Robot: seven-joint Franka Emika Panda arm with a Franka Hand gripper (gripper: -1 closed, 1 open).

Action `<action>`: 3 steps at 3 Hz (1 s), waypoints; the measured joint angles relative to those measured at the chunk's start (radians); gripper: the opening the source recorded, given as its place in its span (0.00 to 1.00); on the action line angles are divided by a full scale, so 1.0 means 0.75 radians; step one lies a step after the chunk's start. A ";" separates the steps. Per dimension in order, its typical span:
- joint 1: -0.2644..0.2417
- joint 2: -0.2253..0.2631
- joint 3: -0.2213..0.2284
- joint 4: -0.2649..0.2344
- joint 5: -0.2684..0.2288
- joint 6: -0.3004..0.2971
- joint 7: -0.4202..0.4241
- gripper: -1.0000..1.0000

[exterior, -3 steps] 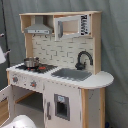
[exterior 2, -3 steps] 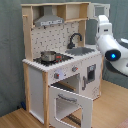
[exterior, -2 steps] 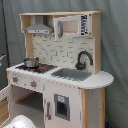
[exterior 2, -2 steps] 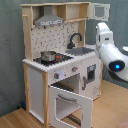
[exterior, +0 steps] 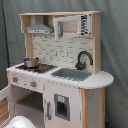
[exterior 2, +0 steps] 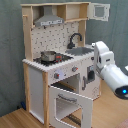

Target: Play with the kitchen

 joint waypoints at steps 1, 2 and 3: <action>-0.007 0.004 0.078 0.113 0.000 -0.002 0.023 1.00; -0.035 0.011 0.152 0.232 0.000 0.006 0.061 1.00; -0.082 0.011 0.233 0.312 0.000 0.044 0.125 1.00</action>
